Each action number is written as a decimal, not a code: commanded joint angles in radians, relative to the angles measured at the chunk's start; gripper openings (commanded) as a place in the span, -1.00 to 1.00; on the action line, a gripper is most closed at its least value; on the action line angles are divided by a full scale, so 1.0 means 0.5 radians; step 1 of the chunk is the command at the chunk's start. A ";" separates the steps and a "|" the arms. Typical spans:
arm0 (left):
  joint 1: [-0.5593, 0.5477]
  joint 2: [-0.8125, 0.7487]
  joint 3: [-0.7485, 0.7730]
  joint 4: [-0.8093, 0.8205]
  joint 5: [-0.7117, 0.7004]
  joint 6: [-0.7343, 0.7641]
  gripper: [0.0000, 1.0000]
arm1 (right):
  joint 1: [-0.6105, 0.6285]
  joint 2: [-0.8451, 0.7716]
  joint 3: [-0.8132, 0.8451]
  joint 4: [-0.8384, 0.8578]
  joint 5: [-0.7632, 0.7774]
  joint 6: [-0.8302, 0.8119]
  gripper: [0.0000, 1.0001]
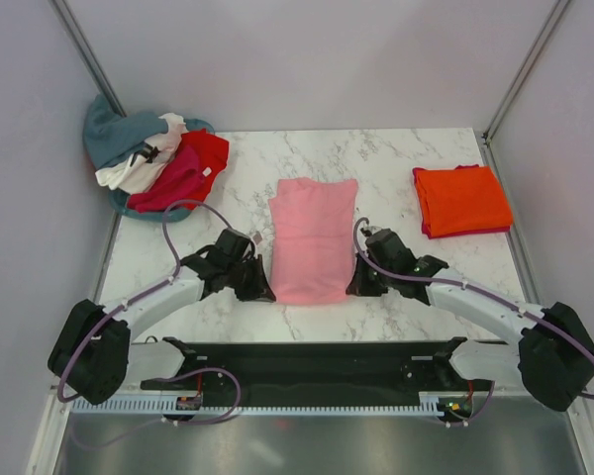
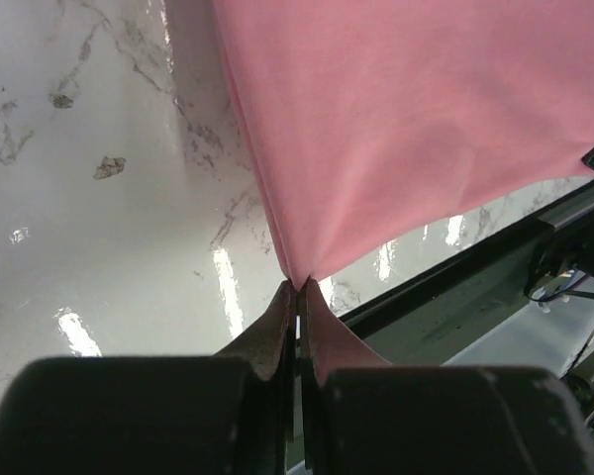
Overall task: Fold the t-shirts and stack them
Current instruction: Fold the tshirt
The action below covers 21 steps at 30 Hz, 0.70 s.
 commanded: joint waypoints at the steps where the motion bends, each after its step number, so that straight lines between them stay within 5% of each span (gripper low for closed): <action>1: -0.006 -0.143 0.113 -0.118 0.076 -0.024 -0.95 | 0.005 -0.150 0.160 -0.181 0.079 -0.037 -1.00; 12: 0.086 0.000 0.569 -0.269 0.128 0.062 -0.95 | -0.154 -0.031 0.568 -0.399 0.324 -0.257 -1.00; 21: 0.212 0.390 1.109 -0.318 0.128 0.118 -0.95 | -0.501 0.426 1.034 -0.347 0.128 -0.414 -1.00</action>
